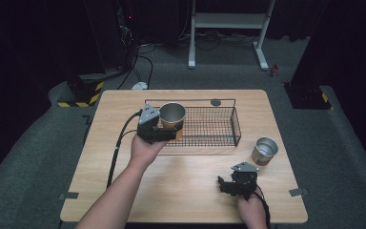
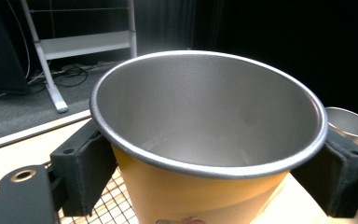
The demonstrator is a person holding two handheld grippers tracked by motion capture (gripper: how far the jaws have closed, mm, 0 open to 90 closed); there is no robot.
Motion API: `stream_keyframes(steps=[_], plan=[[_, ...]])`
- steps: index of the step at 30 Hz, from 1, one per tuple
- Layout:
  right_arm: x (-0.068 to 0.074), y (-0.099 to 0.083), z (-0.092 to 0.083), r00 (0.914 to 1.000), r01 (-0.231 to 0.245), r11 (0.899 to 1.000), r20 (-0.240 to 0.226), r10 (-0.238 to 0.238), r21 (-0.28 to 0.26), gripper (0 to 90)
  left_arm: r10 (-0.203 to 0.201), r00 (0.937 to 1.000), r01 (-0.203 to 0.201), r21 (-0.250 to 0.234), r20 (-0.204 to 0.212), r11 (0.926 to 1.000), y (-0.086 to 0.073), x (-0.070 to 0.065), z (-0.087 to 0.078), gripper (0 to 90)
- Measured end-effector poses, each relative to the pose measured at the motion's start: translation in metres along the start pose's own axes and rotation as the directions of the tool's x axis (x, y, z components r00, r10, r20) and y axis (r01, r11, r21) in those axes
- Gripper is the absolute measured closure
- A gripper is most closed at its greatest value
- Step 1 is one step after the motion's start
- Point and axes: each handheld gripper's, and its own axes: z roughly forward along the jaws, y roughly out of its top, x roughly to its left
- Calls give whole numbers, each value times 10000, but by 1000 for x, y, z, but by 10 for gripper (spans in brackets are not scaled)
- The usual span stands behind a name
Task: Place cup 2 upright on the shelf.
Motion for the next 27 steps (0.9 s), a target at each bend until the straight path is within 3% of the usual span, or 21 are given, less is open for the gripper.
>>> stream_keyframes(steps=[7,20,27], plan=[[0,0,0,10000,23,10000,-14,-23,-7,85,-237,9994,241,163,-265,9996,1,13,14,145],[0,0,0,10000,38,10000,-8,-38,-21,85,-630,9949,641,120,-784,9979,-1,36,26,145],[0,0,0,10000,54,10000,-12,-54,-11,85,-609,9942,659,539,-886,9964,-7,42,33,145]])
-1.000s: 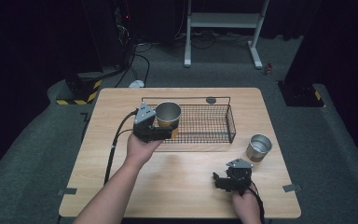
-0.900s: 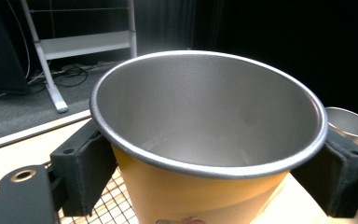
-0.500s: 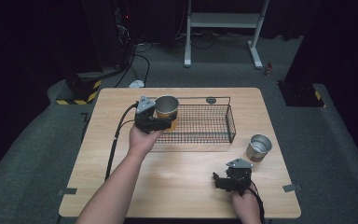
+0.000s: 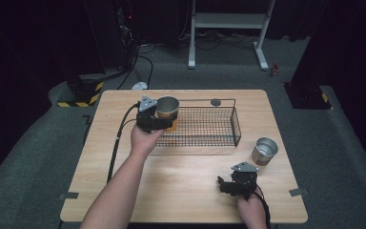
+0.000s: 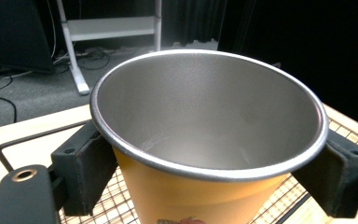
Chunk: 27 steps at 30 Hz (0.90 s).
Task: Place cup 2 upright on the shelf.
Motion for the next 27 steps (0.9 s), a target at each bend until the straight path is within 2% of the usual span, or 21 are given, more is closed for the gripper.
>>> stream_keyframes(steps=[13,18,27], plan=[[0,0,0,10000,8,10000,3,-8,4,85,-19,9996,40,744,-284,9972,-10,1,17,145],[0,0,0,10000,9,10000,5,-9,2,85,119,9989,-79,882,-452,9961,-12,-1,20,146],[0,0,0,10000,9,10000,4,-9,1,85,121,9980,-54,1071,-624,9942,-16,1,24,146]])
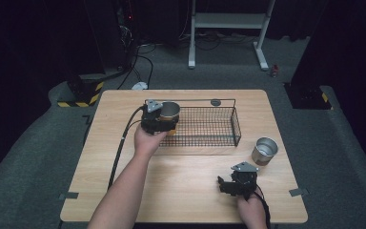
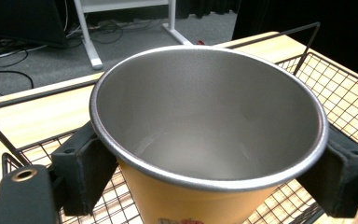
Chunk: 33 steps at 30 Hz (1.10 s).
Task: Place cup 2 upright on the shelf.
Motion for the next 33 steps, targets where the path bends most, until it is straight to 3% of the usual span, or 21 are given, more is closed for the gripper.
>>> stream_keyframes(steps=[10,22,33], plan=[[0,0,0,10000,2,10000,1,-2,-1,85,-230,9995,238,407,-193,9989,-9,4,7,146],[0,0,0,10000,0,10000,-1,0,0,85,-495,9975,549,1138,-500,9920,-15,4,18,146],[0,0,0,10000,15,10000,-14,-15,1,85,-541,9960,636,1385,-716,9883,-17,7,21,146]])
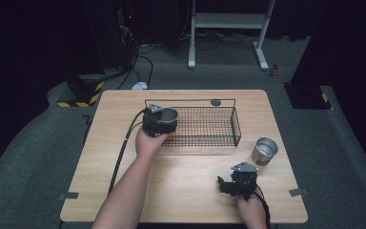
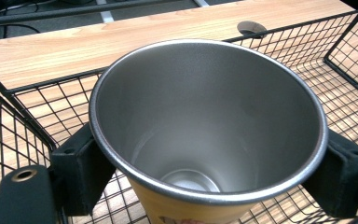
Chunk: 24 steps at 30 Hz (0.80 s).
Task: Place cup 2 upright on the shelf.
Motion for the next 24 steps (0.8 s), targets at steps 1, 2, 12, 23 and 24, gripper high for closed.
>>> stream_keyframes(steps=[1,2,12,23,24], plan=[[0,0,0,10000,-2,10000,0,2,3,85,-33,10000,33,-13,7,10000,0,0,0,146],[0,0,0,10000,-3,10000,1,3,1,85,-45,10000,45,-10,18,10000,0,0,0,146],[0,0,0,10000,-2,10000,0,2,2,85,-70,10000,70,13,12,10000,0,1,2,146],[0,0,0,10000,12,10000,-5,-12,-11,85,-49,9999,51,156,-109,9999,-1,2,4,146],[0,0,0,10000,14,10000,-5,-14,-11,86,-51,9999,53,165,-107,9999,-1,2,4,146]])
